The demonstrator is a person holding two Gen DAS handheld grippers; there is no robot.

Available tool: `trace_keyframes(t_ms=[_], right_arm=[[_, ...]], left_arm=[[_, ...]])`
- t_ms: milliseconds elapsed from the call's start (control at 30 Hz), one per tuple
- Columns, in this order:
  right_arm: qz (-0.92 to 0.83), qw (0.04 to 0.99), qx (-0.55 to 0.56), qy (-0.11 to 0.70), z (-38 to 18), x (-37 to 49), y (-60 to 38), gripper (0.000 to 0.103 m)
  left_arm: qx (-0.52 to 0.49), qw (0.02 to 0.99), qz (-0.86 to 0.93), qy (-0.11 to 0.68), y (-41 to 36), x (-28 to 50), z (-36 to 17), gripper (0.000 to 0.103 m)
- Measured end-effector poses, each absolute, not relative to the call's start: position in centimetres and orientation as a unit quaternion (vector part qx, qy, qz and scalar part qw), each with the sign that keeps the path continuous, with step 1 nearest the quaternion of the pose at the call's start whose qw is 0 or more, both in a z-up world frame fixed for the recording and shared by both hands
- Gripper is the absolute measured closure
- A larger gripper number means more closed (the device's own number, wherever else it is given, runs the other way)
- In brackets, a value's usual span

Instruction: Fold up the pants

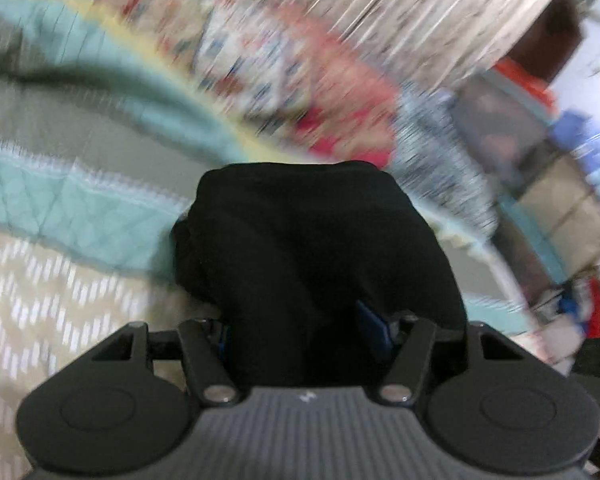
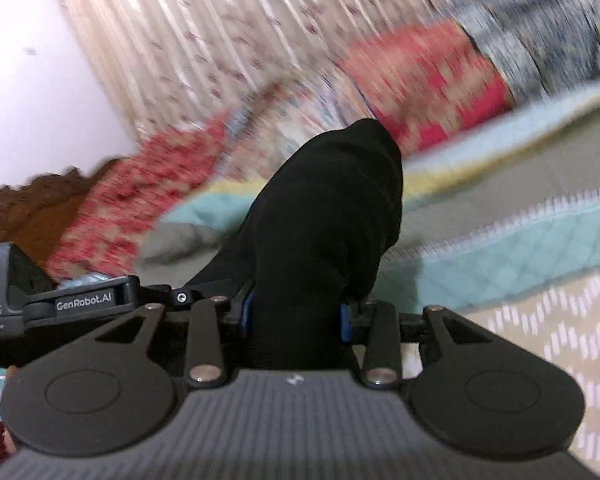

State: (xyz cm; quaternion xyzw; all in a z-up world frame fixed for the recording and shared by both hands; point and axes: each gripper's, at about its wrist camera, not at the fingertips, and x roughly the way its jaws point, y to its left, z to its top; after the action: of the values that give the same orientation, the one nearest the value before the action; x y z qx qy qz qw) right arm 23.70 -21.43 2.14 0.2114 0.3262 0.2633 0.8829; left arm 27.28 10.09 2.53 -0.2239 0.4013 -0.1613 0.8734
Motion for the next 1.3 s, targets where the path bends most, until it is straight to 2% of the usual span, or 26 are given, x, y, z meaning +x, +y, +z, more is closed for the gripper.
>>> trace_keyframes(t_ms=[67, 100, 133, 167, 267, 367, 600, 767, 1167, 1300], right_arm=[[0.228, 0.885, 0.193, 0.357, 0.3, 23.8, -20.8, 0.051], [0.211, 0.891, 0.197, 0.351, 0.2, 23.4, -20.9, 0.039], [0.208, 0.891, 0.202, 0.349, 0.5, 23.1, -21.0, 0.036], [0.204, 0.891, 0.201, 0.351, 0.9, 22.8, -21.2, 0.036], [0.176, 0.902, 0.190, 0.345, 2.7, 20.9, -22.0, 0.035], [0.172, 0.912, 0.182, 0.325, 4.1, 17.5, -22.8, 0.031], [0.171, 0.906, 0.177, 0.344, 4.6, 7.7, -23.6, 0.028], [0.165, 0.893, 0.178, 0.379, 4.5, 2.5, -23.6, 0.028], [0.171, 0.876, 0.201, 0.403, 4.7, -6.5, -23.6, 0.022], [0.191, 0.874, 0.174, 0.412, 4.3, -8.5, -22.2, 0.021]], left_arm=[[-0.209, 0.873, -0.128, 0.422, 9.7, 27.4, 0.6, 0.022], [-0.213, 0.876, -0.124, 0.415, 9.9, 27.0, 0.6, 0.019], [-0.213, 0.876, -0.123, 0.414, 9.9, 26.6, 0.9, 0.016], [-0.206, 0.877, -0.116, 0.418, 9.8, 26.2, 1.4, 0.013], [-0.182, 0.885, -0.096, 0.417, 9.8, 24.3, 3.1, 0.011], [-0.143, 0.896, -0.083, 0.411, 9.3, 20.7, 5.4, 0.006], [-0.066, 0.904, -0.055, 0.420, 5.9, 11.2, 8.6, 0.002], [-0.053, 0.900, -0.051, 0.429, 4.6, 5.2, 9.4, 0.000], [-0.041, 0.899, -0.028, 0.435, 4.0, -4.4, 10.0, 0.000], [-0.030, 0.899, -0.019, 0.436, 3.6, -6.3, 9.9, 0.000]])
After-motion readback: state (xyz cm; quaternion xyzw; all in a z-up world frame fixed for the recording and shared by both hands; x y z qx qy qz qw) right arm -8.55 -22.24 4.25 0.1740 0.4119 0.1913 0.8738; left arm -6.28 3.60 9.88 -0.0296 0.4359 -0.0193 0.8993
